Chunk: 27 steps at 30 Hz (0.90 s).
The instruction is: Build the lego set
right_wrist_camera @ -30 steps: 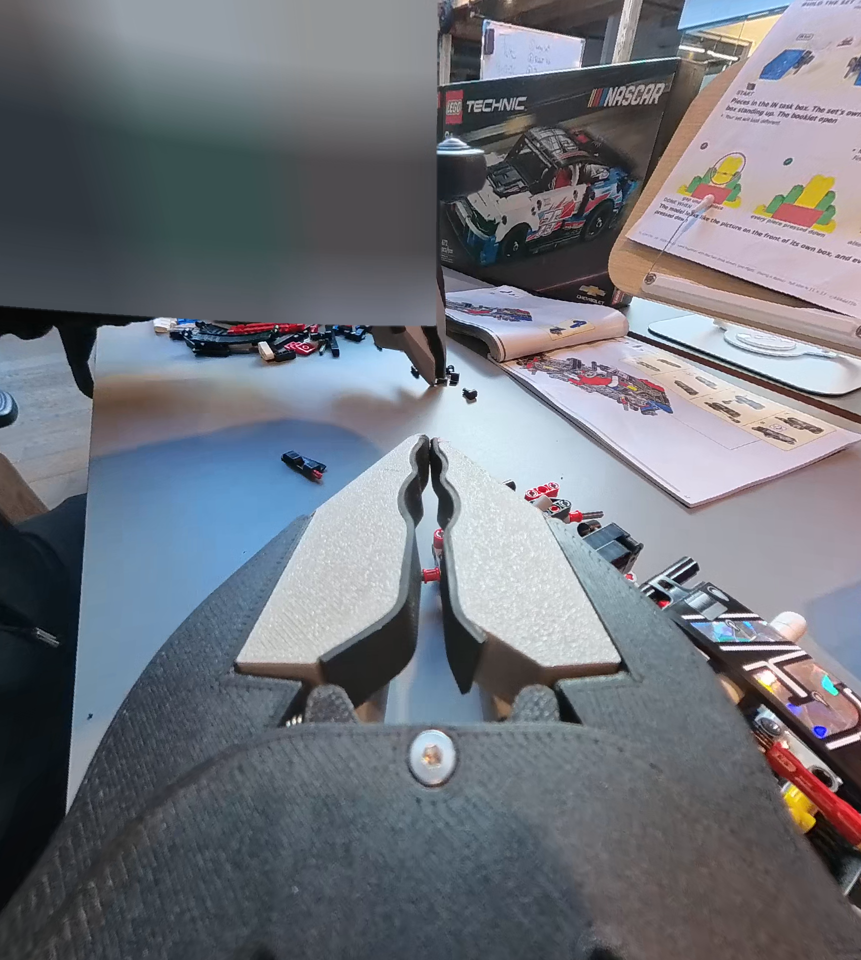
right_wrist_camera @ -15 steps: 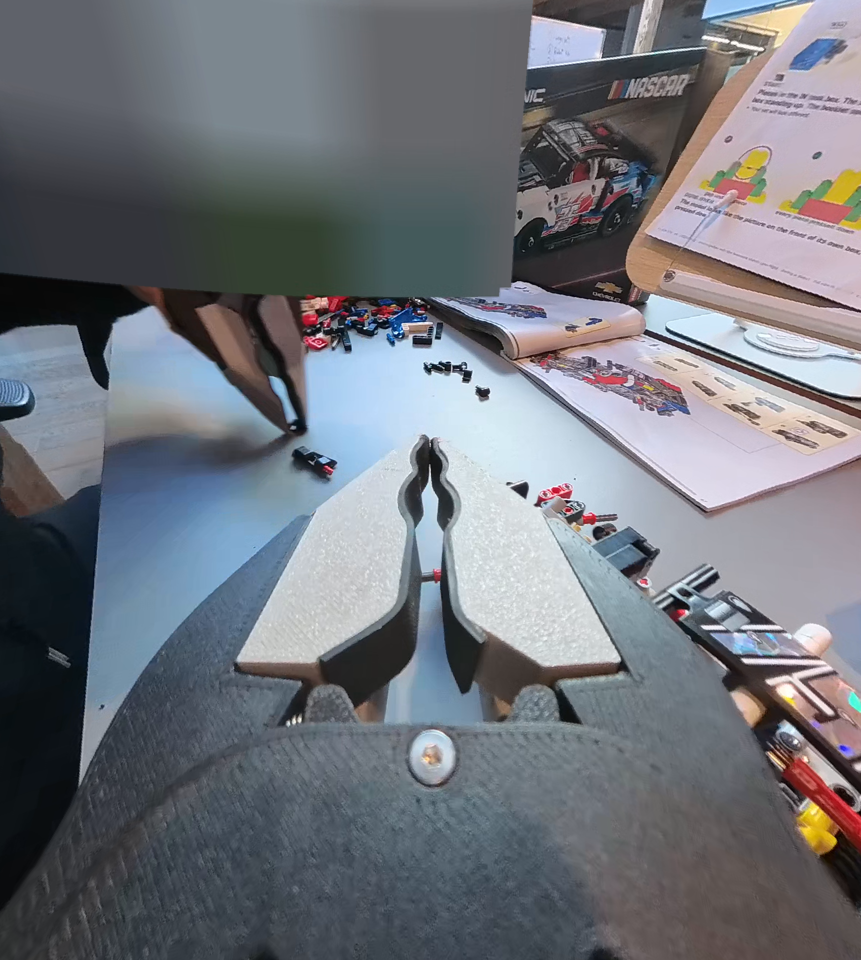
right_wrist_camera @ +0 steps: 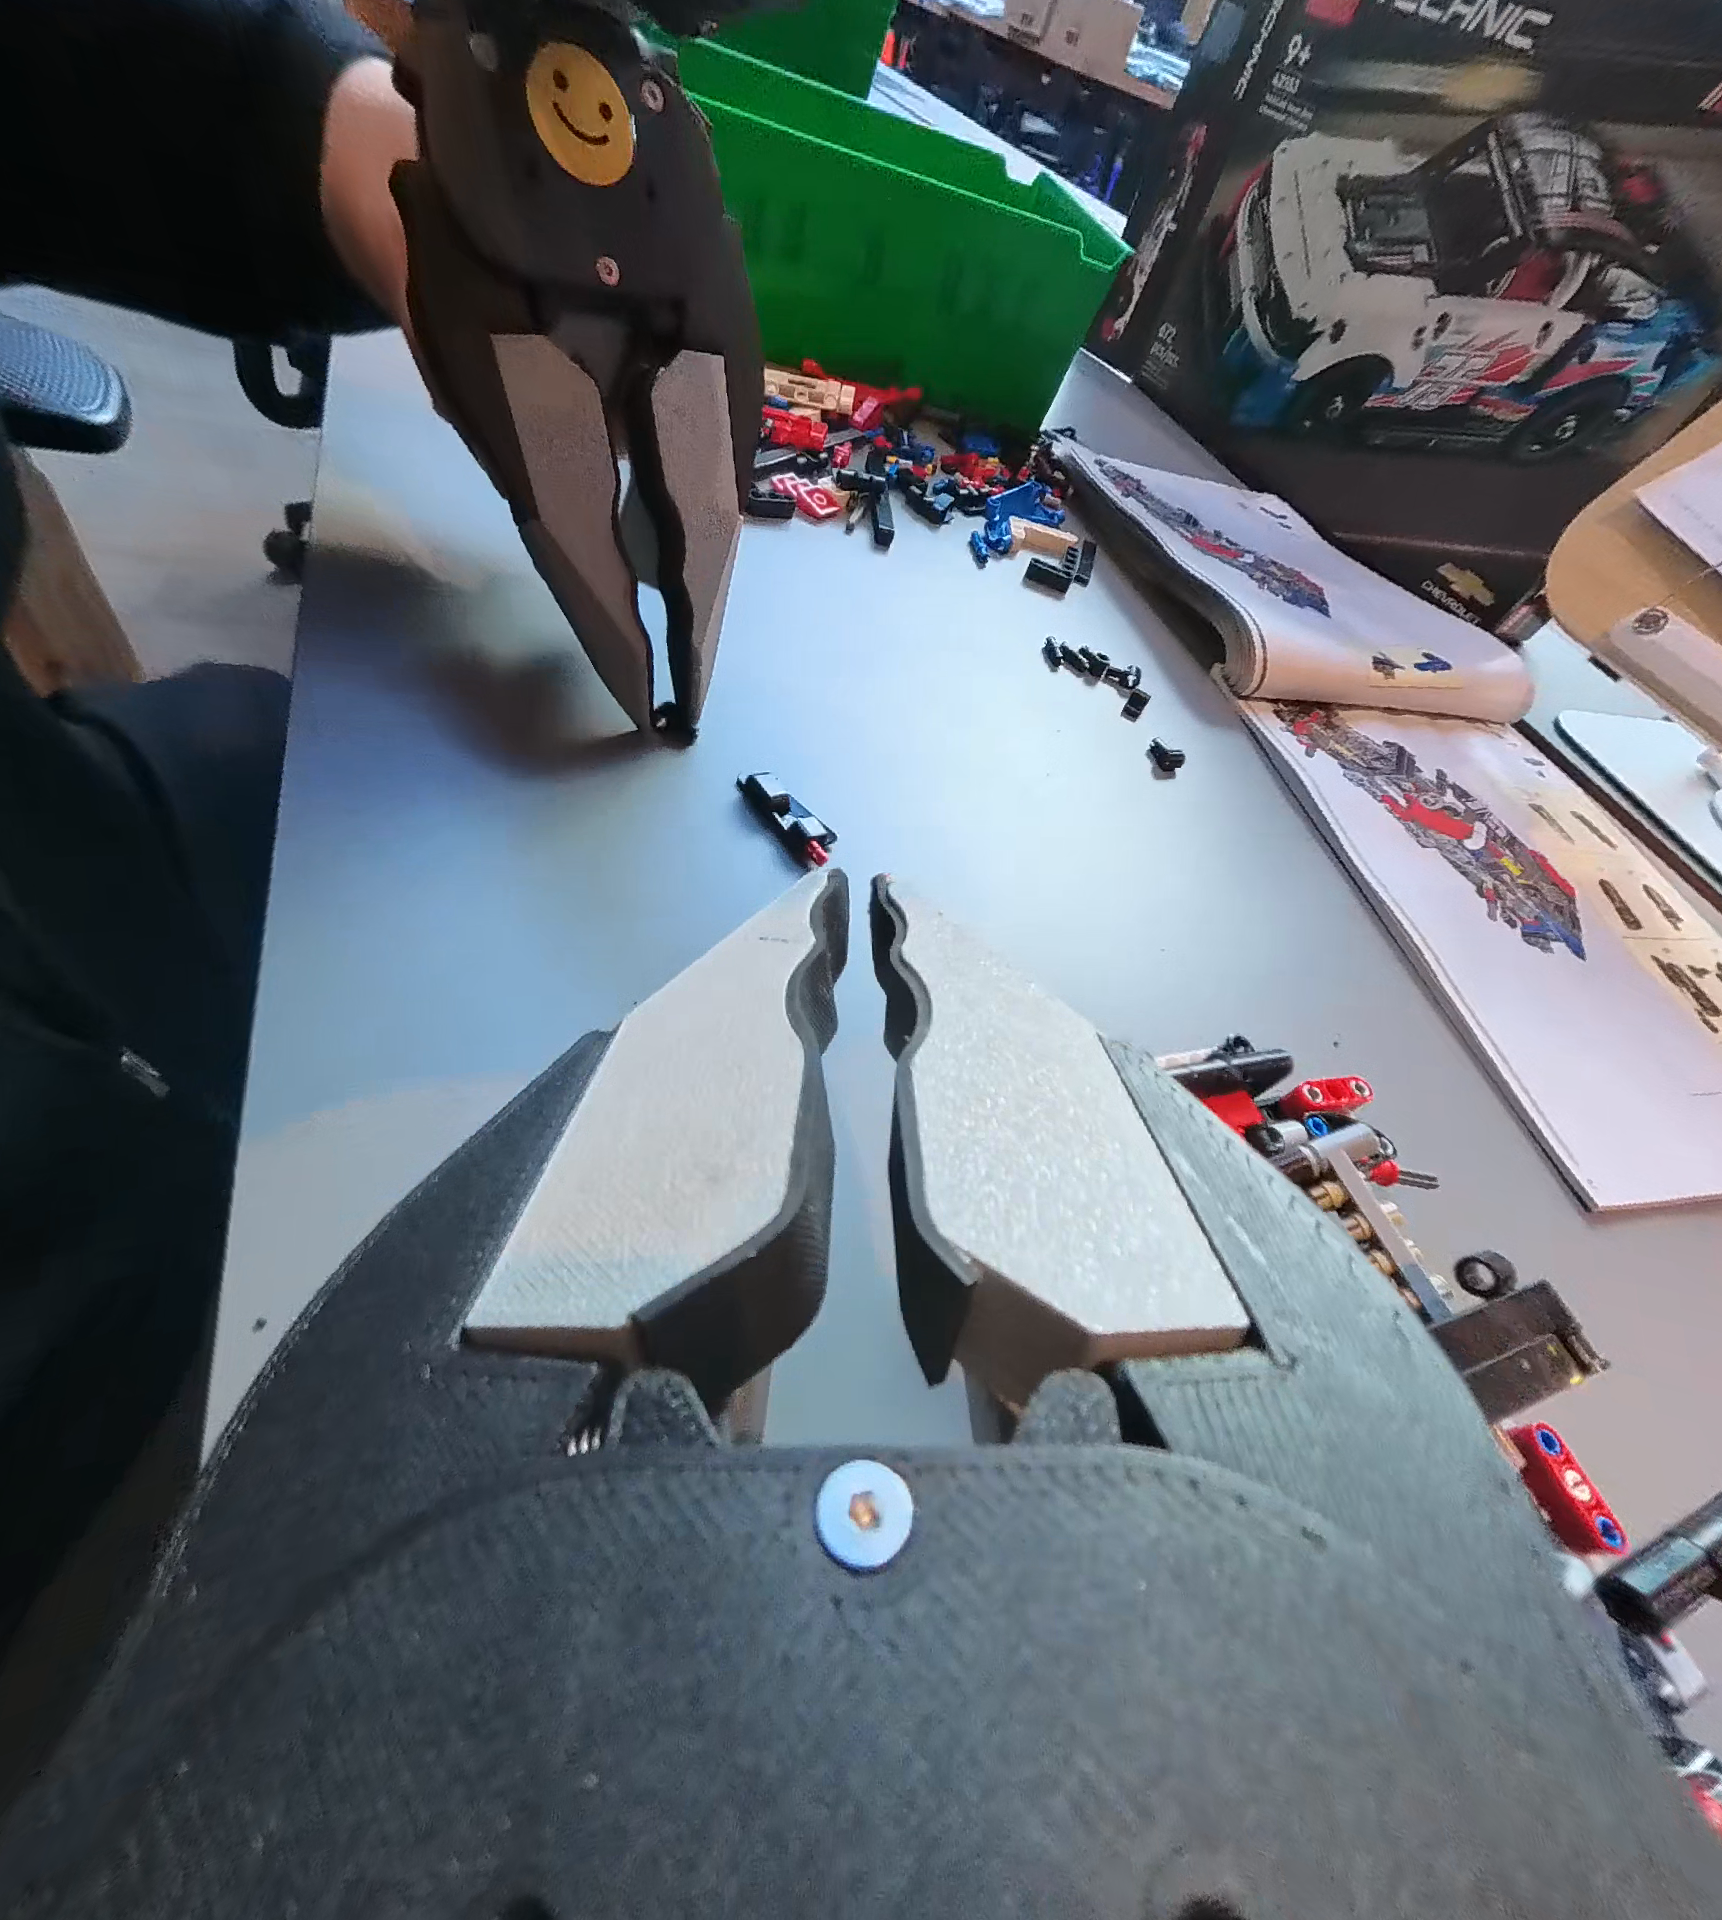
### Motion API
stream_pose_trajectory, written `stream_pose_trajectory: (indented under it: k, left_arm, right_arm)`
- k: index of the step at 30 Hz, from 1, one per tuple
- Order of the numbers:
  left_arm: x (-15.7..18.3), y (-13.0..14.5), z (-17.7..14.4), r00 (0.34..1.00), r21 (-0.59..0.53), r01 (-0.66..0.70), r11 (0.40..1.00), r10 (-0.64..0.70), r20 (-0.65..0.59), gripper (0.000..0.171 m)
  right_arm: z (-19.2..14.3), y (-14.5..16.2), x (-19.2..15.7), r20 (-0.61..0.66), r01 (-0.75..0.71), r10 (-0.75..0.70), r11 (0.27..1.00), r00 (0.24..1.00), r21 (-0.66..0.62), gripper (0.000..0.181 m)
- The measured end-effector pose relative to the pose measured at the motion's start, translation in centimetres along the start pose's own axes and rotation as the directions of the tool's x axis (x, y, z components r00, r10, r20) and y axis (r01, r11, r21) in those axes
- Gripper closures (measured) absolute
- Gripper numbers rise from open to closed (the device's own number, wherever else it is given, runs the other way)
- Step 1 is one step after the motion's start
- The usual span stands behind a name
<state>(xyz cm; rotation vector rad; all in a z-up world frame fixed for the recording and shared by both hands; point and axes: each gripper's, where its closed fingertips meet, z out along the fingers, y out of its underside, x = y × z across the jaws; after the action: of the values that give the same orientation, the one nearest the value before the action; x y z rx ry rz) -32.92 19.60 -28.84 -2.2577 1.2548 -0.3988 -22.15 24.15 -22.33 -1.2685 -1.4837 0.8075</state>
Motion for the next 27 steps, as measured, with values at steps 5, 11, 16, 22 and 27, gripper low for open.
stream_pose_trajectory:
  k: [5, 11, 16, 22, 27]
  left_arm:
    - [2.4, -1.1, 0.7, 0.989, 0.032, -0.13, 0.991, 0.132, -0.07, 0.164]
    - [3.3, -5.0, 3.5, 0.973, 0.086, -0.206, 0.975, 0.213, -0.092, 0.164]
    - [3.3, -7.2, 5.0, 0.965, 0.103, -0.248, 0.963, 0.255, -0.066, 0.164]
    - [2.8, -7.4, 5.1, 0.976, 0.112, -0.199, 0.974, 0.208, -0.071, 0.156]
    - [2.9, -7.3, 5.0, 0.974, 0.143, -0.203, 0.969, 0.215, -0.076, 0.154]
  right_arm:
    - [0.3, -0.1, -0.5, -0.003, 0.011, -0.011, 1.0, 1.0, -0.005, 0.181]
    - [0.4, 0.0, -0.8, -0.012, 0.045, -0.045, 0.999, 0.999, -0.021, 0.181]
    - [-0.1, 0.1, -0.2, -0.041, 0.027, -0.027, 1.0, 0.999, -0.014, 0.181]
    - [-0.6, -0.1, 0.2, -0.033, -0.003, 0.003, 1.0, 0.999, 0.014, 0.181]
    - [-0.9, -0.4, 0.5, -0.018, -0.044, 0.045, 0.998, 0.999, 0.045, 0.181]
